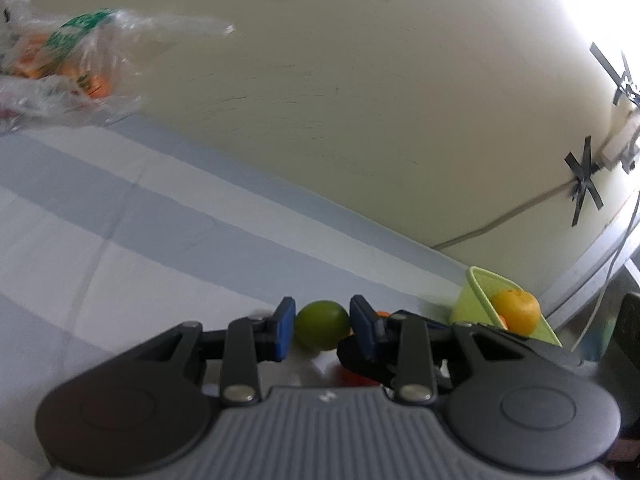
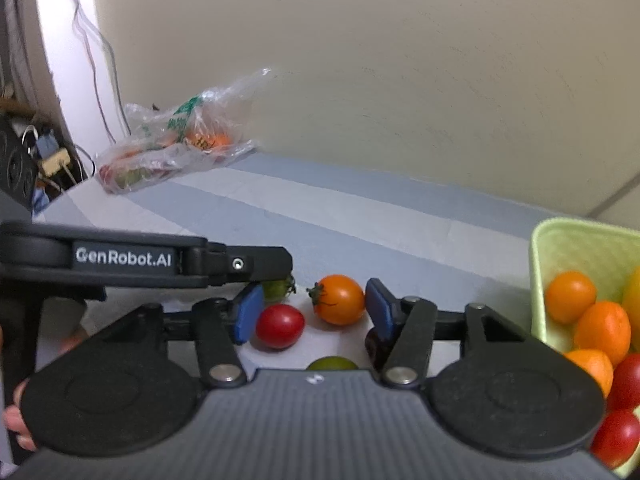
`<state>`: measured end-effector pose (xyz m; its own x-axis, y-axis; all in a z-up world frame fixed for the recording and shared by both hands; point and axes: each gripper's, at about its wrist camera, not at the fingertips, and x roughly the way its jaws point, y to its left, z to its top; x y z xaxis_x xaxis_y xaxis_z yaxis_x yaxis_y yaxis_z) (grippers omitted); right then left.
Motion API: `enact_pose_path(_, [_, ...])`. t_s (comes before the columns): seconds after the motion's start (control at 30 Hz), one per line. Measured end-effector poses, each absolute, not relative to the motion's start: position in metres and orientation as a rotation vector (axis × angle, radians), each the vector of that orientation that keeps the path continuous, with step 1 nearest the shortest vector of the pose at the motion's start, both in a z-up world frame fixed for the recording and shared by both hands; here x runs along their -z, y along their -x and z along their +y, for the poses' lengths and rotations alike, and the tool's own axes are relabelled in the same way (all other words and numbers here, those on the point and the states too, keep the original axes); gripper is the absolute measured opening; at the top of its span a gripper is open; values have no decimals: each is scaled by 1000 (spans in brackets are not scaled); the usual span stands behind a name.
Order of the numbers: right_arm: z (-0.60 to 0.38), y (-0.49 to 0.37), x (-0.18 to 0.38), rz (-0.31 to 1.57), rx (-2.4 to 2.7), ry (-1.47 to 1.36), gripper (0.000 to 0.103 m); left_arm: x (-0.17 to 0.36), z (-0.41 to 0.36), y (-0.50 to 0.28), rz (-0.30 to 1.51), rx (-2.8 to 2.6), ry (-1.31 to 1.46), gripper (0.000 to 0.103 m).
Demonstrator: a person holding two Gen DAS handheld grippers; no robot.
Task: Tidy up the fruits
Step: 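Grasp a green tomato with the left tool while the right tool grasps a red tomato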
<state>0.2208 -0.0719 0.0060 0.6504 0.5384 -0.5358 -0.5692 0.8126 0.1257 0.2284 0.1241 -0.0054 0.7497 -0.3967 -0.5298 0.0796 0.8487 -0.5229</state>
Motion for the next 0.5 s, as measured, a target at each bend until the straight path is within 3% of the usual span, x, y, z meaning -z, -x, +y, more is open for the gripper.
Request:
enact_pose_path(0.37, [-84,-177,-10,535,-701,109,55,4,127,-191,659,280,516,30])
enact_pose_path(0.5, [-71,-173,-9,487,-669,171,47,4,129,-188,659,265,518,30])
